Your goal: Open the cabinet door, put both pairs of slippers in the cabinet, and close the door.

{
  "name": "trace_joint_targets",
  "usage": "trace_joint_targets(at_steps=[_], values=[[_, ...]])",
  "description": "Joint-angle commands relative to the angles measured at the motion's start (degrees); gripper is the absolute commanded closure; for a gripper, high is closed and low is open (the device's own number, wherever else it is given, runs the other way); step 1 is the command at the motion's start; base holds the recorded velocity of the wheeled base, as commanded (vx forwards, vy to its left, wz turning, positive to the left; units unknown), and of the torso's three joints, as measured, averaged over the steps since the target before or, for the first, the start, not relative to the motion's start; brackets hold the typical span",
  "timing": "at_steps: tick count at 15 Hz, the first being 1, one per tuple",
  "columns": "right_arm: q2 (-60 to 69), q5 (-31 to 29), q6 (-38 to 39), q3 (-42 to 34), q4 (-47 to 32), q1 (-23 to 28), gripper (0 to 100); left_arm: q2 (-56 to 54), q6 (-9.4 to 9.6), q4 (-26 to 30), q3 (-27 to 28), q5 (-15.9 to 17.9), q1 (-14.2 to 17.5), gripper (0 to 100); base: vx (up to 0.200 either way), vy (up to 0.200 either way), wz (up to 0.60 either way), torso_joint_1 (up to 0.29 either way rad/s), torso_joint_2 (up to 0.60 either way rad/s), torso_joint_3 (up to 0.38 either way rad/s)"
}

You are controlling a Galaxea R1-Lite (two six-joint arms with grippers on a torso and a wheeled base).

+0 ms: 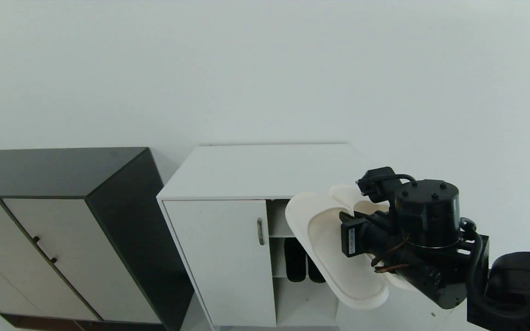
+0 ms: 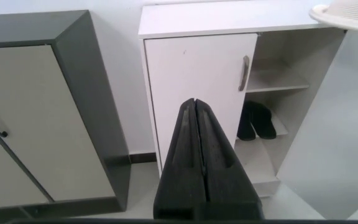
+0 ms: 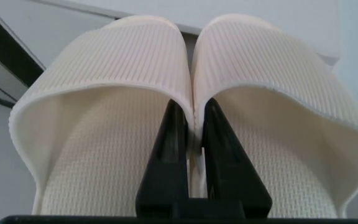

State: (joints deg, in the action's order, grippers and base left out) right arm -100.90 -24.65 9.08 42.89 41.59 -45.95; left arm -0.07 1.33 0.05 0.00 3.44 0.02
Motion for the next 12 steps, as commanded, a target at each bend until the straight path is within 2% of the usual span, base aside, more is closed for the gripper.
trace_joint_targets(at_steps=[1, 8, 12], values=[[-0.2, 0.1, 0.0, -0.2, 0.1, -0.1, 100, 0.1, -0.01, 0.0, 0.0, 0.0, 0.0, 100, 0.000, 0.000, 0.00, 0.000, 0.00, 0.000], [-0.5, 2.2, -1.3, -3.2, 6.4, 0.1, 100, 0.1, -0.45, 0.0, 0.0, -0.7, 0.0, 100, 0.000, 0.000, 0.00, 0.000, 0.00, 0.000], [-0.6, 2.3, -2.0, -3.7, 6.6, 0.2, 100, 0.1, -0.45, 0.0, 0.0, -0.7, 0.0, 100, 0.000, 0.000, 0.00, 0.000, 0.00, 0.000]])
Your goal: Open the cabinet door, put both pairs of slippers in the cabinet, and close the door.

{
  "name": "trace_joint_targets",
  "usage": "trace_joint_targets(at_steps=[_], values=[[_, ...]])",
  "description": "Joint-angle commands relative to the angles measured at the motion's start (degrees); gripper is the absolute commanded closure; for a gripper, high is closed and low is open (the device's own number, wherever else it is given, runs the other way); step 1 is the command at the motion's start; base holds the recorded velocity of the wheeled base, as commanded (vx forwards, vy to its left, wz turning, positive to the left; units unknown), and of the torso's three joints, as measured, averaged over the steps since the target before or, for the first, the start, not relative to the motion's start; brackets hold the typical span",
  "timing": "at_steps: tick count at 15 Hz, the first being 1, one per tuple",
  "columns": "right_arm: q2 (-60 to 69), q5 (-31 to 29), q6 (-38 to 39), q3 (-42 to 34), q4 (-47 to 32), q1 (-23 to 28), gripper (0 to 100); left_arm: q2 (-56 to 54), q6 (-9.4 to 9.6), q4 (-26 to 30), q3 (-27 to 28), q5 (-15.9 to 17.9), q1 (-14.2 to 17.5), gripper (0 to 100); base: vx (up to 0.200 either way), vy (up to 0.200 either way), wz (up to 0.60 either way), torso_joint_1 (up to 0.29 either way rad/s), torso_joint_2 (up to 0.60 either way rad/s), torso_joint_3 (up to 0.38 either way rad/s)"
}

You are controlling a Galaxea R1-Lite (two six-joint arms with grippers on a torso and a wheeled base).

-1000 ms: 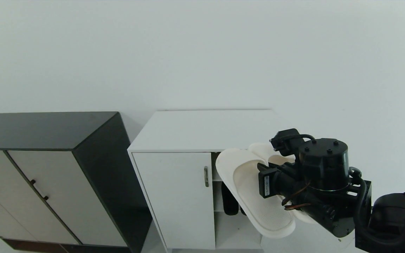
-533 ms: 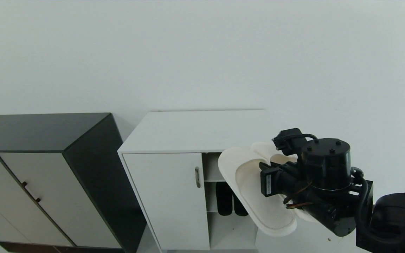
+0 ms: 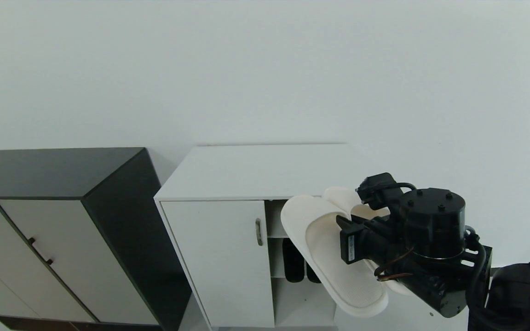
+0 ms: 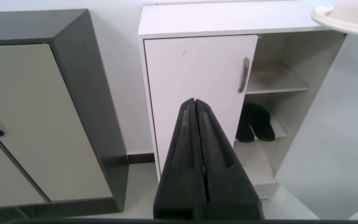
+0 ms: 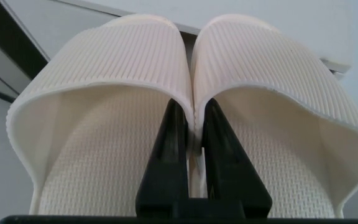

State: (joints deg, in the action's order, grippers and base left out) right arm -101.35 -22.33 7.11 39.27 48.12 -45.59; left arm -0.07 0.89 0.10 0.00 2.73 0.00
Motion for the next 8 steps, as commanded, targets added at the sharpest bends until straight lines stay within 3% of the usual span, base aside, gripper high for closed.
trace_joint_targets(at_steps=[1, 4, 8], values=[[-0.4, 0.0, 0.0, -0.3, 0.0, -0.1, 100, 0.1, -0.01, 0.0, 0.0, 0.0, 0.0, 100, 0.000, 0.000, 0.00, 0.000, 0.00, 0.000], [-0.8, 0.1, 0.0, -0.4, 1.4, -0.1, 100, 0.1, -0.01, 0.0, 0.0, 0.0, 0.0, 100, 0.000, 0.000, 0.00, -0.037, 0.09, 0.048], [-1.7, 0.0, 0.0, -0.9, 2.2, -0.1, 100, 0.1, -0.10, 0.0, 0.0, 0.0, 0.0, 100, 0.000, 0.000, 0.00, -0.209, 0.50, 0.274]])
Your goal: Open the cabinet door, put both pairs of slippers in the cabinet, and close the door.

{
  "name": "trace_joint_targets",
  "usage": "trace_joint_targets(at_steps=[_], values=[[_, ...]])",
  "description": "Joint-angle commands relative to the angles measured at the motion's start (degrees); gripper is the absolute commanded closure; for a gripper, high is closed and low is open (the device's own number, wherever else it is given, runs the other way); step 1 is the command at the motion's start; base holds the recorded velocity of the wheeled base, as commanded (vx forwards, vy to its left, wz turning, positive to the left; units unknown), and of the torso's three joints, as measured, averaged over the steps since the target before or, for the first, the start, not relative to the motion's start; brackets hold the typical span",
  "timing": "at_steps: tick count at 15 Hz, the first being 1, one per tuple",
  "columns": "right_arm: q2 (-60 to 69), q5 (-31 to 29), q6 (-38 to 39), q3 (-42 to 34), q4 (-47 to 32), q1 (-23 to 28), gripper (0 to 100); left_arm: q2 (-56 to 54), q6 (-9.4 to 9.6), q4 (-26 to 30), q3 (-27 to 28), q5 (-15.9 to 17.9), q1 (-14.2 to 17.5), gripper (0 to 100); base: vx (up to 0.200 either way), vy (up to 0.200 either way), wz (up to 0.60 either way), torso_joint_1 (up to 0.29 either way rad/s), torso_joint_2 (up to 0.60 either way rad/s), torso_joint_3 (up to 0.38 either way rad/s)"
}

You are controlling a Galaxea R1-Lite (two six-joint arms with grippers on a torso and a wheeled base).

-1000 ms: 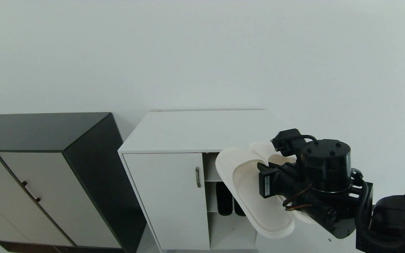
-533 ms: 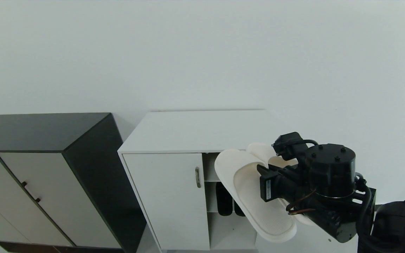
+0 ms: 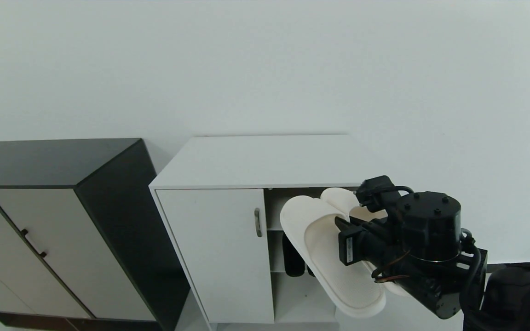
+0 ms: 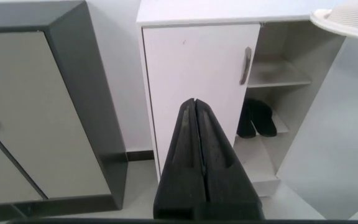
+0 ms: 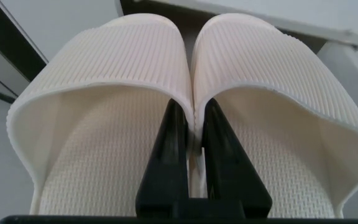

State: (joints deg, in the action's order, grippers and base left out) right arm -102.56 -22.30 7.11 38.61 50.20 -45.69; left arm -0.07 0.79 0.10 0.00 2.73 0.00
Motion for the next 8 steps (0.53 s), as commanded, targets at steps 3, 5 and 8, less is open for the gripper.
trace_joint_targets(at_steps=[3, 5, 8], values=[[-0.6, 0.0, -0.3, -0.6, 0.2, -0.1, 100, 0.1, 0.00, 0.0, 0.0, 0.0, 0.0, 100, 0.000, 0.000, 0.00, -0.227, 0.55, 0.321], [-0.6, 0.0, -0.3, -0.7, 0.2, -0.2, 100, 0.1, 0.00, 0.0, 0.0, 0.0, 0.0, 100, 0.000, 0.000, 0.00, -0.215, 0.53, 0.317], [-0.9, 0.0, -0.3, -0.7, 0.3, -0.2, 100, 0.1, 0.00, 0.0, 0.0, 0.0, 0.0, 100, 0.000, 0.000, 0.00, -0.204, 0.52, 0.317]])
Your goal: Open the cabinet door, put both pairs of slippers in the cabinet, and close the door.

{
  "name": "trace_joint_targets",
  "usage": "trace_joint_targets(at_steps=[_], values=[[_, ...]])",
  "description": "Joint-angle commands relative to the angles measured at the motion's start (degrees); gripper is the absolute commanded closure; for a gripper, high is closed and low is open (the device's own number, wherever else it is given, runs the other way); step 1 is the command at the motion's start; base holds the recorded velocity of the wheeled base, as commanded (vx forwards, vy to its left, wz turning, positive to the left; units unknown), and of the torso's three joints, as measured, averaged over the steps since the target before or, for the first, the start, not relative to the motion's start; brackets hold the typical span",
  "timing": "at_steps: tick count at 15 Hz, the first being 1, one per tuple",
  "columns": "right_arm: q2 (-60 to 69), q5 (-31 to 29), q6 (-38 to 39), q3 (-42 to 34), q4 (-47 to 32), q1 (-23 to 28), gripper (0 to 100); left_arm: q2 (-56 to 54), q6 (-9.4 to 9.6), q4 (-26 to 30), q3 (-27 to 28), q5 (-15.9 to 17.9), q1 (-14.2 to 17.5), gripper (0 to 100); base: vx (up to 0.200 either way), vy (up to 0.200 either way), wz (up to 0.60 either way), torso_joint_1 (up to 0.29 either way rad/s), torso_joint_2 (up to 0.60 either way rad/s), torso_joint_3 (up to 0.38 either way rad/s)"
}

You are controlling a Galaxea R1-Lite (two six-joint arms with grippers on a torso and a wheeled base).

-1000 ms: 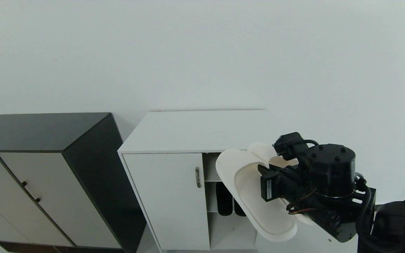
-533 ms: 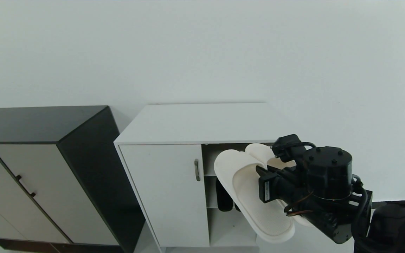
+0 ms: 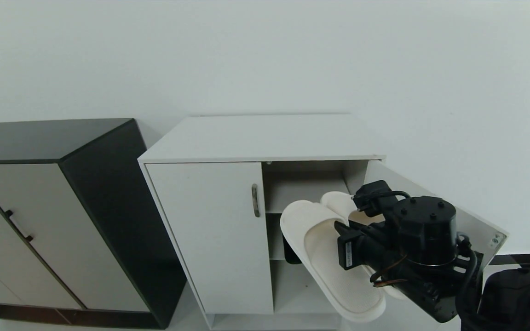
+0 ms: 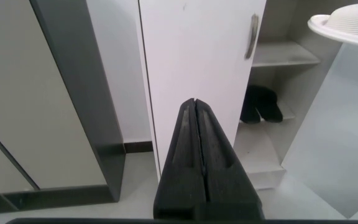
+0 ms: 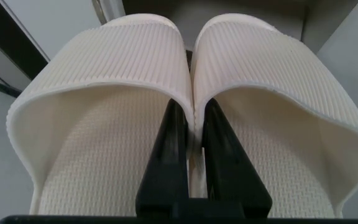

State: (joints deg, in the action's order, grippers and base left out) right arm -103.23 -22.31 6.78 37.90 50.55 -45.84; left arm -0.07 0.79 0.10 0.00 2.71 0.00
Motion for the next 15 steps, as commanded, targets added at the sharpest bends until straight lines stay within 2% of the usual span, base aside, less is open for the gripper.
trace_joint_targets(at_steps=[1, 8, 15], values=[[-0.3, 0.0, 0.0, 0.0, 0.0, 0.0, 100, 0.1, 0.00, 0.0, 0.0, 0.0, 0.0, 100, 0.000, 0.000, 0.00, -0.193, 0.51, 0.315], [-1.0, -0.1, -0.6, -0.5, 0.3, 0.0, 100, 0.1, 0.00, 0.0, 0.0, 0.0, 0.0, 100, 0.000, 0.000, 0.00, -0.166, 0.48, 0.322], [-1.2, -0.1, -0.9, -1.0, 0.9, 0.0, 100, 0.1, 0.00, 0.0, 0.0, 0.0, 0.0, 100, 0.000, 0.000, 0.00, -0.105, 0.46, 0.348]])
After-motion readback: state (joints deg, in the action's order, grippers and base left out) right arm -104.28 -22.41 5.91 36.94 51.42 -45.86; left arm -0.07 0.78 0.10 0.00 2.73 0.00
